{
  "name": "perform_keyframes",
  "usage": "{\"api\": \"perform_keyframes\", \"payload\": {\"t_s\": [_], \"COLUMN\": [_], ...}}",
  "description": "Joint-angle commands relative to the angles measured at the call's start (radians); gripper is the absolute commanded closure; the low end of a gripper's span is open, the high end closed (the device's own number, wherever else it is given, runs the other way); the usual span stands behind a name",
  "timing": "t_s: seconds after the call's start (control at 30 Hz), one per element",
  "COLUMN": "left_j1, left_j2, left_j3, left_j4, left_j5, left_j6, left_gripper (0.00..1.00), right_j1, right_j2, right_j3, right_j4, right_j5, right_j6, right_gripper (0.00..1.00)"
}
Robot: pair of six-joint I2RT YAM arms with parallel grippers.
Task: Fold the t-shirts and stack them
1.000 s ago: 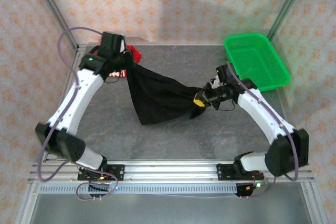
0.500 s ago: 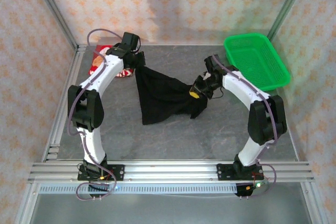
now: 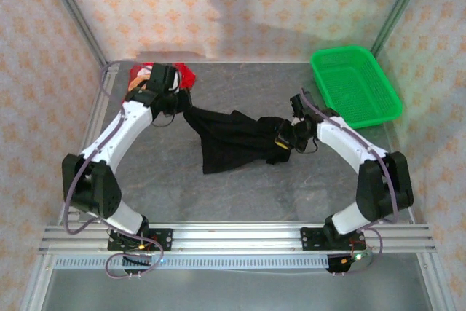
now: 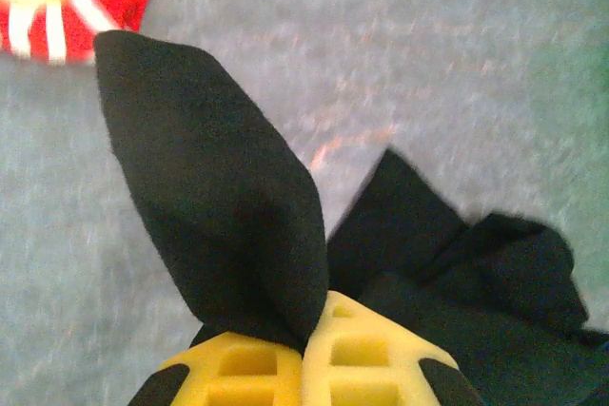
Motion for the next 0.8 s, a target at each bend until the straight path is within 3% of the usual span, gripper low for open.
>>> {"api": "perform_keyframes", "payload": {"t_s": [0.0,0.03,0.1,0.23,0.33,0.57,0.77], "left_j1": [0.009,0.009,-0.001,-0.055,-0.088,-0.092,-0.092], "left_j2": [-0.062,-0.088,-0.139,-0.198,-0.203,-0.237,-0.255], "left_j3": [-0.124,-0.166,-0.238,-0.313,-0.344,-0.384,-0.398], "left_j4": [-0.067,-0.066,-0.059,-0.070,-0.107,-0.121,-0.121], "left_j5": [0.031,0.046,0.067,0.073,0.053,0.029,0.014], "left_j6": [-0.081,-0.090,-0.100,-0.096,-0.095,-0.082,-0.076], "left_gripper": [1.00,1.00,1.00,1.00,1.00,1.00,1.00], "right_j1": [0.001,0.001,0.001,-0.006,-0.022,-0.027,-0.023], "right_j2": [-0.033,-0.057,-0.123,-0.221,-0.165,0.193,0.267], "right_j3": [-0.064,-0.079,-0.094,-0.047,0.050,0.416,0.479], "right_j4": [-0.005,-0.011,-0.014,0.024,0.021,-0.186,-0.254], "right_j5": [0.061,0.065,0.097,0.180,0.215,0.221,0.251], "right_j6": [-0.007,-0.007,-0.007,-0.009,-0.038,-0.278,-0.461], "right_gripper": [0.78,0.65,0.50,0.32,0.31,0.36,0.42]}}
